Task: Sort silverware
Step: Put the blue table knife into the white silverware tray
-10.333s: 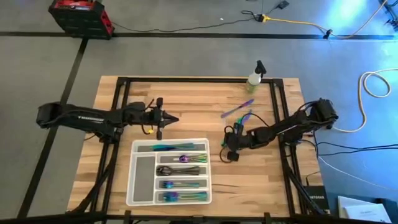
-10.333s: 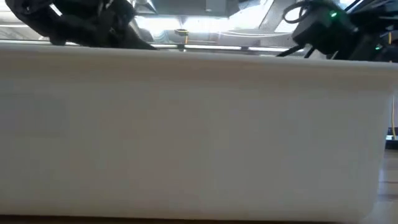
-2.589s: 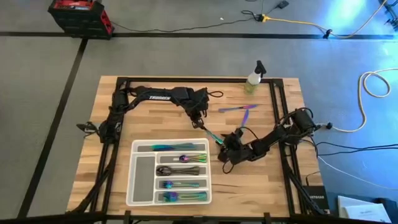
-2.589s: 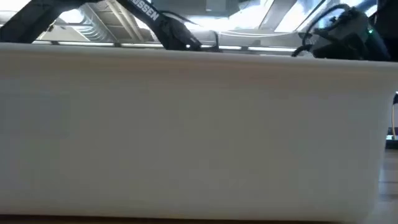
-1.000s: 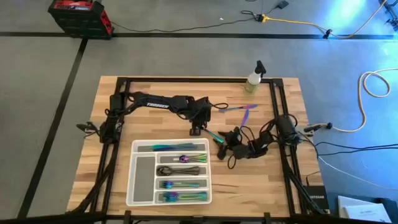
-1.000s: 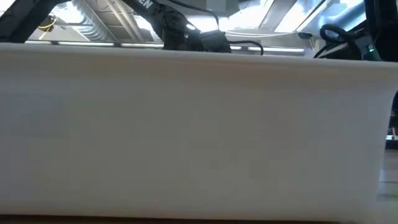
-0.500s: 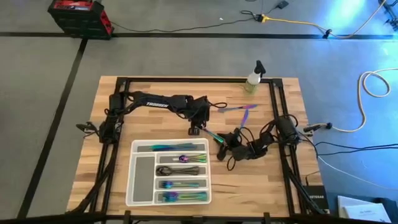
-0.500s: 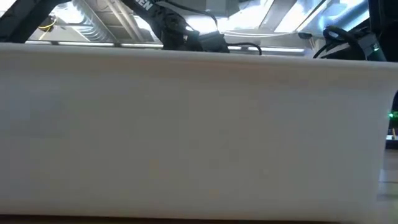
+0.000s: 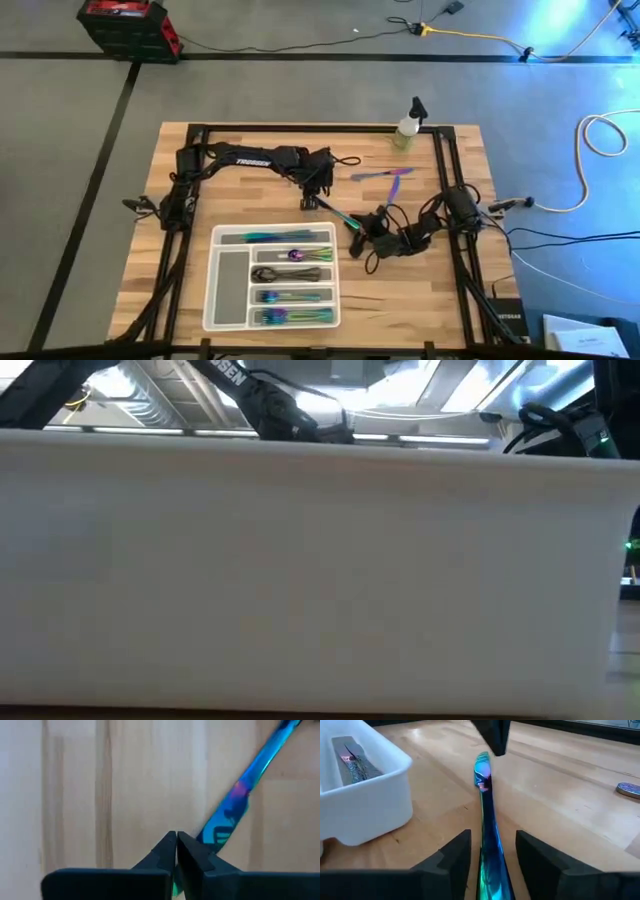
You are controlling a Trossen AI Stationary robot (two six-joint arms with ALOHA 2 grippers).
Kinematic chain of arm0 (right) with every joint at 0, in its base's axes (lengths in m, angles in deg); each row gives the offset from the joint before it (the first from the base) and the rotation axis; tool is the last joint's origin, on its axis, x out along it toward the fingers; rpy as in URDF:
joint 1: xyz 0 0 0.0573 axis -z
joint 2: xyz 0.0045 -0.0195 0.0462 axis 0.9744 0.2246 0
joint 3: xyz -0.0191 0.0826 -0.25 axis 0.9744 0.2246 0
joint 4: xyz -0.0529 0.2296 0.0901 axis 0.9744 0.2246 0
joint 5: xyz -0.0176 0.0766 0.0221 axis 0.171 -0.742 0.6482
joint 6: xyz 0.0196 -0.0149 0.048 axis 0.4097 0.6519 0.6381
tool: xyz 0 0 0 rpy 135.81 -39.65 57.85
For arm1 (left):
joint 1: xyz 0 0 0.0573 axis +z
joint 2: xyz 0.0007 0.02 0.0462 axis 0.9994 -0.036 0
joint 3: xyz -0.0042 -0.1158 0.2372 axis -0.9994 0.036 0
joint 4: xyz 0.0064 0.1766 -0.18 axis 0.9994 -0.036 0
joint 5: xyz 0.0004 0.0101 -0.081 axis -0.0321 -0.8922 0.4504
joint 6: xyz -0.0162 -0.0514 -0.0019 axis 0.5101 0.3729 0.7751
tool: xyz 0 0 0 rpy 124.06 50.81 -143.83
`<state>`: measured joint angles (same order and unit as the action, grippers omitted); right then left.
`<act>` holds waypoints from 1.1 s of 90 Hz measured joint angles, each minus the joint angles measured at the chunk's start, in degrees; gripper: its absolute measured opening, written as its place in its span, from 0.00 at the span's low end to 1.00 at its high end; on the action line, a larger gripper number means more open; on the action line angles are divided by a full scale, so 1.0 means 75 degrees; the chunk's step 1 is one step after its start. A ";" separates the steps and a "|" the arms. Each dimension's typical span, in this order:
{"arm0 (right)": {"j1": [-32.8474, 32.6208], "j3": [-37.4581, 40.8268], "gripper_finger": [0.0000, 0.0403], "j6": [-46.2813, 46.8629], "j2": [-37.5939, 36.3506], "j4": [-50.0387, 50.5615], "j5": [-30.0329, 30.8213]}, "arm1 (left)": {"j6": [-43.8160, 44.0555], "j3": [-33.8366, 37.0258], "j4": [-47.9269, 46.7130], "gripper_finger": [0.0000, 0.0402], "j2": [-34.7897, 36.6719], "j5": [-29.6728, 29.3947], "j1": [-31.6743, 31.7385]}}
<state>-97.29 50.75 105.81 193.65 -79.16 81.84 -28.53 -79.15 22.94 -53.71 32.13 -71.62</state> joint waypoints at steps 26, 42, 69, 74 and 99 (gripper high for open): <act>0.0003 -0.0004 0.34 0.0070 0.0000 0.0000 0.0026 | 0.0158 0.1072 0.1345 0.00 -0.0005 -0.0022 -0.0167; 0.0003 -0.0004 0.34 0.0078 0.0000 -0.0003 0.0026 | 0.0204 0.1419 0.1851 0.00 0.0146 -0.0160 -0.0164; 0.0003 -0.0004 0.34 0.0107 0.0000 -0.0003 0.0047 | 0.0195 0.1521 0.1974 0.00 0.1244 -0.0317 -0.0446; 0.0003 -0.0004 0.34 0.0107 0.0000 -0.0003 0.0047 | 0.0208 0.1650 0.1945 0.00 0.1365 -0.0398 -0.0585; 0.0009 -0.0054 0.34 0.0113 0.0000 0.0021 0.0047 | 0.0617 0.2606 0.2587 0.00 0.1269 -0.0343 -0.0625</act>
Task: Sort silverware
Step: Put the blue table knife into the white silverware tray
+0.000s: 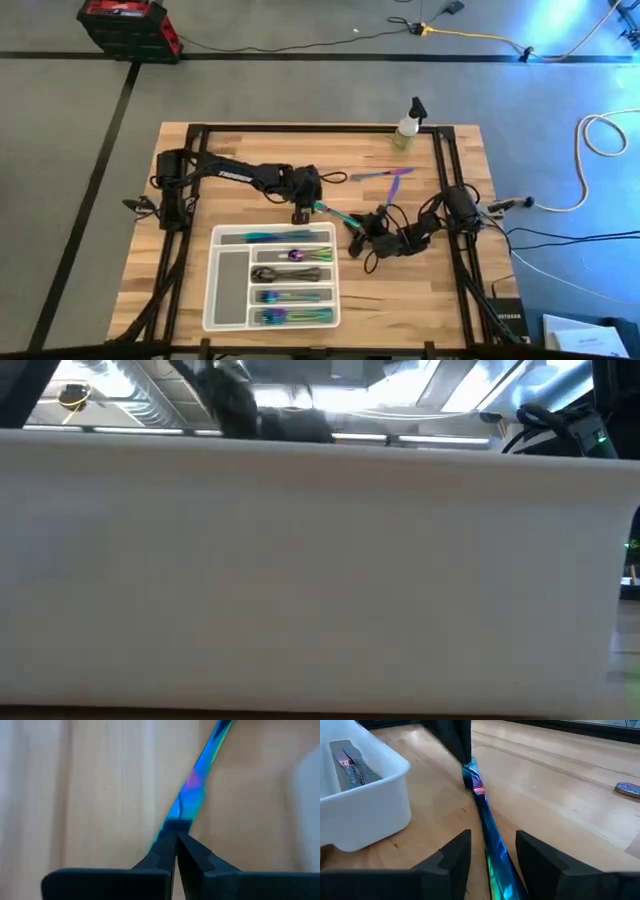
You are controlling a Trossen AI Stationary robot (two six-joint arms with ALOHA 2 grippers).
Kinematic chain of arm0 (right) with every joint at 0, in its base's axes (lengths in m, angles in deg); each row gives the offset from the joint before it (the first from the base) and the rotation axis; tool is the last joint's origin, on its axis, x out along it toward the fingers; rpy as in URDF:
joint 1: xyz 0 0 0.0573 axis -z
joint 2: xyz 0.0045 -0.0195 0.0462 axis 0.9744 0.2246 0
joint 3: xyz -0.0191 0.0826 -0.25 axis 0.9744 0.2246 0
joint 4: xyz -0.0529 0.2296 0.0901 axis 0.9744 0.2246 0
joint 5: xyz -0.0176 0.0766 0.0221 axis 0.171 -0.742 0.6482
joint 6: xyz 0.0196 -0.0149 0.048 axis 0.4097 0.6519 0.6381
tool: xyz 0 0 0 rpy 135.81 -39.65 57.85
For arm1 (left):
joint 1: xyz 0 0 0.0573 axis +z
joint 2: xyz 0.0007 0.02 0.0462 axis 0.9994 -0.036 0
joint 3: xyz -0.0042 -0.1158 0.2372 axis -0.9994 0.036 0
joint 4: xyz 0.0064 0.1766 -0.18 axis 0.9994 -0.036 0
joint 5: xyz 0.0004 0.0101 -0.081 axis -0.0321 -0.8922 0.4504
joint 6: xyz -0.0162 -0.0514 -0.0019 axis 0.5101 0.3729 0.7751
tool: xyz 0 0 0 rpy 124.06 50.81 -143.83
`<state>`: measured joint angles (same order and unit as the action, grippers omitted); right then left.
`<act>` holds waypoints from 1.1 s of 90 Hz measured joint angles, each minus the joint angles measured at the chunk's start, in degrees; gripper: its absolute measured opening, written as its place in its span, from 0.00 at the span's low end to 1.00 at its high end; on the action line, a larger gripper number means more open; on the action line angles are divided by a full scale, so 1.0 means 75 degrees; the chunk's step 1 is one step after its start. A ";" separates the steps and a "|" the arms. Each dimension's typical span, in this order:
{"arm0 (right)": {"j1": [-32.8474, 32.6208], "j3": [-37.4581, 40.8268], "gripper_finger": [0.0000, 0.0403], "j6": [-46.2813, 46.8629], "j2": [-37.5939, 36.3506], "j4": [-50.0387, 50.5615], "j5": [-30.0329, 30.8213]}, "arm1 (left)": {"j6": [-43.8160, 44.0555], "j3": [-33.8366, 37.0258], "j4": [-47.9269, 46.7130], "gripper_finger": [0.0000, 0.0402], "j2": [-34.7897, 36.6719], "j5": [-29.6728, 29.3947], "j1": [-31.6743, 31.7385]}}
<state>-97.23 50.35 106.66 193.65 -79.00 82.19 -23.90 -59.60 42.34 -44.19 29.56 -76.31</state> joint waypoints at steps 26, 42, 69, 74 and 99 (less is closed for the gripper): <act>0.0003 -0.0176 0.34 -0.0072 0.0010 0.0079 -0.0080 | 0.0716 0.0873 0.1333 0.00 -0.0102 0.0846 0.0832; 0.0000 -0.0200 0.34 -0.0158 0.0015 0.0089 -0.0115 | 0.0748 0.1053 0.1283 0.00 -0.0111 0.0867 0.0792; -0.0003 -0.0203 0.34 -0.0277 0.0009 0.0200 -0.0230 | 0.0725 0.1097 0.1220 0.00 -0.0114 0.0911 0.0756; -0.0003 -0.0203 0.34 -0.0287 0.0009 0.0200 -0.0233 | 0.0717 0.1100 0.1216 0.00 -0.0117 0.0923 0.0753; -0.0003 -0.0203 0.28 -0.0284 -0.0003 0.0290 -0.0283 | 0.0674 0.1108 0.1190 0.00 -0.0122 0.0946 0.0750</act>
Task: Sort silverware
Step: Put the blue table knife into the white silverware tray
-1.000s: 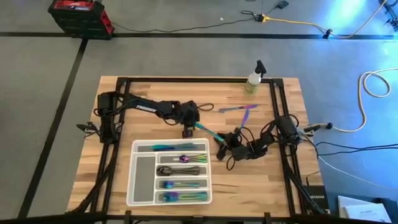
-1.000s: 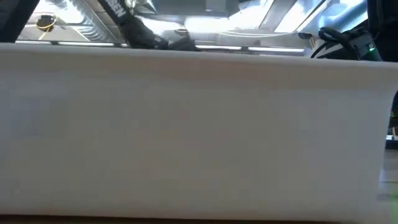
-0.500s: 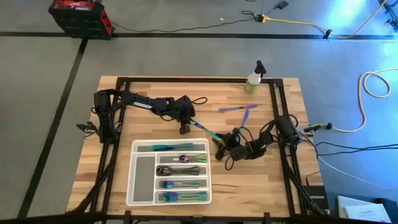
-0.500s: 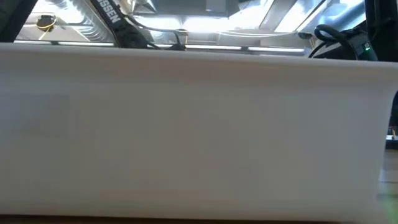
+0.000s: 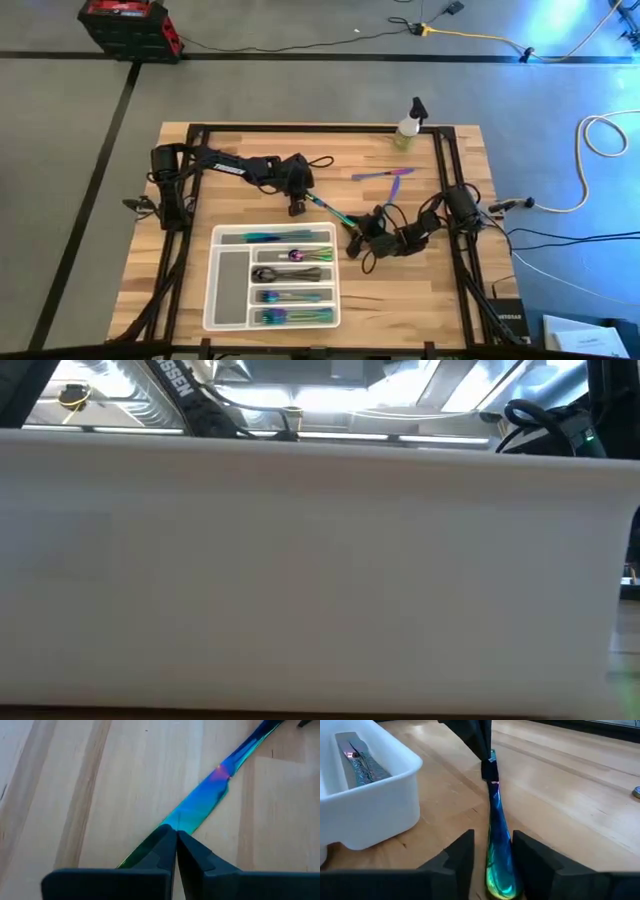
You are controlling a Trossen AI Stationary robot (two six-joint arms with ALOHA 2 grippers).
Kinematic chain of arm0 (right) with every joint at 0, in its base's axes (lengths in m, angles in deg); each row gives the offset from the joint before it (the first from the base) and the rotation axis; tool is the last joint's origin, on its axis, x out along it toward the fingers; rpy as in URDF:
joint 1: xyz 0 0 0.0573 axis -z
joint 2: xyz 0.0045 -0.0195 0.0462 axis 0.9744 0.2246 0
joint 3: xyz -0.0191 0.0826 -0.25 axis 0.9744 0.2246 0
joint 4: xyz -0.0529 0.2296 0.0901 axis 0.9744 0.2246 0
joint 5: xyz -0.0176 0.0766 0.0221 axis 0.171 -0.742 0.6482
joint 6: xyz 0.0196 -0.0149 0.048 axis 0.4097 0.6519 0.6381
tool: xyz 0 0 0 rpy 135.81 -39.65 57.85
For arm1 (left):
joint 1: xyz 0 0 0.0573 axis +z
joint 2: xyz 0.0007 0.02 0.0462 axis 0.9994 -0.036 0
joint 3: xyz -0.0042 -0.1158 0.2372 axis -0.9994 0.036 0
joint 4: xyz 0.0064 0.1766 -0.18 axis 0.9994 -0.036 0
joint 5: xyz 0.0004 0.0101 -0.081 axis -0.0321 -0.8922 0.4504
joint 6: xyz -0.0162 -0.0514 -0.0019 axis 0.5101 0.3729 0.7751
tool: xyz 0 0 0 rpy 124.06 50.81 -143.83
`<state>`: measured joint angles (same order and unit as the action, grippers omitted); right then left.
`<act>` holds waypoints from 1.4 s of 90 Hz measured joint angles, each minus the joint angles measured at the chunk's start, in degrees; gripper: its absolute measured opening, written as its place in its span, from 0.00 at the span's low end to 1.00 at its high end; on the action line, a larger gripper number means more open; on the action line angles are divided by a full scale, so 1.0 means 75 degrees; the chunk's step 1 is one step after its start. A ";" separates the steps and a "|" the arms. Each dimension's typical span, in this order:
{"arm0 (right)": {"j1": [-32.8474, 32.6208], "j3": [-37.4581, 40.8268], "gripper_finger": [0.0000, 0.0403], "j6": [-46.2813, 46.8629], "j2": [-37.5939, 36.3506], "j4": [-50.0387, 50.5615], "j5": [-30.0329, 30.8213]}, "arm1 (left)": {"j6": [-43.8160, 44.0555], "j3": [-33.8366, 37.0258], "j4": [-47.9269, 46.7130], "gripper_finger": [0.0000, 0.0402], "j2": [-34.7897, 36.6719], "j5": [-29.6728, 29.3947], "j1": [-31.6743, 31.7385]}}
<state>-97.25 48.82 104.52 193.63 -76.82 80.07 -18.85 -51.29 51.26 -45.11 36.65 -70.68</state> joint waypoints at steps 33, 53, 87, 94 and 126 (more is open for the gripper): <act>0.0000 0.0005 0.14 -0.0024 -0.0003 -0.0003 -0.0004 | 0.0083 0.0003 -0.0018 0.00 0.0023 0.0070 -0.0034; -0.0003 0.0016 0.14 -0.0126 -0.0019 -0.0079 -0.0011 | 0.0193 0.0077 -0.0407 0.00 0.0691 0.0427 -0.0328; 0.0000 0.0039 0.14 -0.0442 -0.0090 -0.0374 -0.0035 | 0.0339 0.0025 -0.0372 0.00 0.3589 -0.0334 -0.1117; 0.0000 0.0032 0.14 -0.0512 -0.0172 -0.0326 -0.0035 | 0.0289 0.0040 -0.0597 0.00 0.3983 -0.0817 -0.1384; -0.0010 0.0041 0.14 -0.1205 -0.0625 -0.0203 0.0211 | 0.0744 0.0052 -0.2594 0.00 0.4829 -0.2105 -0.2163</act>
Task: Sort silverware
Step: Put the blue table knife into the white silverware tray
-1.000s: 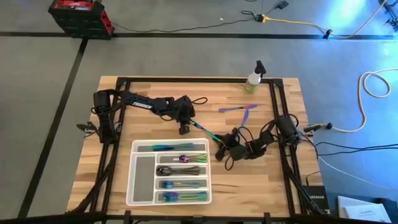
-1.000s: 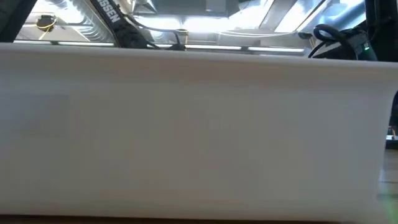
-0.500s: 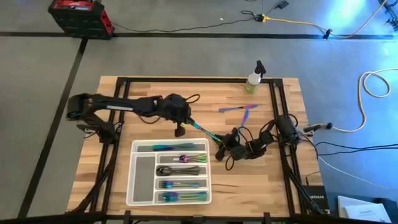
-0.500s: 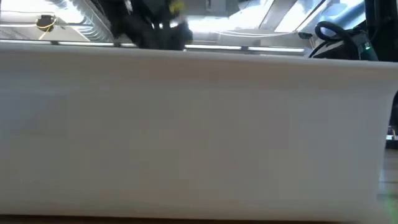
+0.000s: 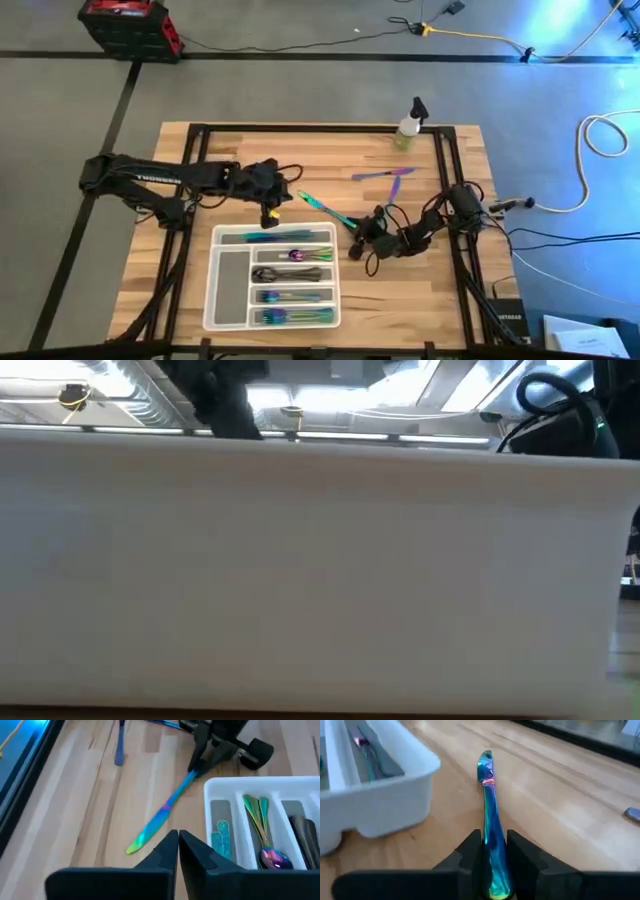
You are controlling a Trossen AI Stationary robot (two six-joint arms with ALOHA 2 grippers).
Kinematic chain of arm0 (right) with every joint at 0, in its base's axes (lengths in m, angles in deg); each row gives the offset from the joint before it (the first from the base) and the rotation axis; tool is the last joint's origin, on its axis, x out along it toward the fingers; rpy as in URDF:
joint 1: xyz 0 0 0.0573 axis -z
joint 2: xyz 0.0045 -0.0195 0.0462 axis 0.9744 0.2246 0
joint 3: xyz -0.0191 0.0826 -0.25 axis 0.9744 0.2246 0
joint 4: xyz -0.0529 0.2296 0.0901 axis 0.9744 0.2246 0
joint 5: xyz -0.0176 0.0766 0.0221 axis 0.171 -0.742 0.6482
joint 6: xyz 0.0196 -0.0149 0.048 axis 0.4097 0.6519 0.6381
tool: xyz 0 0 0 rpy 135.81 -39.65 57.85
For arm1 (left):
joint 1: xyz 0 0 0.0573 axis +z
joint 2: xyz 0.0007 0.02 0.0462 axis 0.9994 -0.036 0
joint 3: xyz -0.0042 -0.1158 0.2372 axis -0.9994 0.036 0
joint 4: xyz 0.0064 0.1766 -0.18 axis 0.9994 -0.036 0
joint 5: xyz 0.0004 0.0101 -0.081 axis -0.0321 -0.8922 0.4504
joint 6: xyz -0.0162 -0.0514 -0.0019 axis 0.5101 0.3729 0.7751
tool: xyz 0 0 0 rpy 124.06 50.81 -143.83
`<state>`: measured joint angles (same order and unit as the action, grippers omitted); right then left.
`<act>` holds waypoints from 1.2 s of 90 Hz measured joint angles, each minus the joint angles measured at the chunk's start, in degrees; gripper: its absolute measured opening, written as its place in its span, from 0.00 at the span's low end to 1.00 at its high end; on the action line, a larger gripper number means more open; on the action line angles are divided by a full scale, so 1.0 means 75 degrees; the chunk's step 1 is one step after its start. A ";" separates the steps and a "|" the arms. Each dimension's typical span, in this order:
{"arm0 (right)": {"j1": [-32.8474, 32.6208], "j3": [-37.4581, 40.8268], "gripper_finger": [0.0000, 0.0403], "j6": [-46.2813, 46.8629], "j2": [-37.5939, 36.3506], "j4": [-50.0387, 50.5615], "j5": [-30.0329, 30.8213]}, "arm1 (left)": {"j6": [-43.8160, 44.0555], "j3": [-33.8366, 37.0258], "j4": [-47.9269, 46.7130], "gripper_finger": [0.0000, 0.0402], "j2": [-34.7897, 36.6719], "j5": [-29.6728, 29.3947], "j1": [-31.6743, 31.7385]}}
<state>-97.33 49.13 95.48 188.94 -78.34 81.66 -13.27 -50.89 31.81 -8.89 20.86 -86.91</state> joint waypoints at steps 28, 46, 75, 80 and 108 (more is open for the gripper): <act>0.0005 -0.0015 0.14 -0.0434 -0.0390 -0.0090 0.0361 | 0.0235 -0.0003 -0.0020 0.00 -0.0050 -0.0674 -0.0699; 0.0024 -0.0023 0.14 -0.1075 -0.0925 -0.0138 0.0640 | 0.0279 -0.0003 -0.0070 0.00 -0.0050 -0.0784 -0.1002; 0.0115 -0.0878 0.14 -0.1732 -0.1443 0.0096 -0.0633 | 0.0163 -0.0015 0.0814 0.00 -0.0050 -0.1001 -0.1464; 0.0130 -0.1296 0.14 -0.1776 -0.1441 0.0609 -0.0918 | 0.0207 -0.0015 0.0861 0.00 -0.0050 -0.1000 -0.1551; 0.0644 -0.3947 0.14 -0.1931 -0.1289 0.5400 -0.2855 | 0.0405 -0.0015 0.1043 0.00 -0.0050 -0.1288 -0.1972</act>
<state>-92.49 19.53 81.00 179.27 -37.84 60.24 -10.24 -51.00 39.63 -9.27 11.21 -101.70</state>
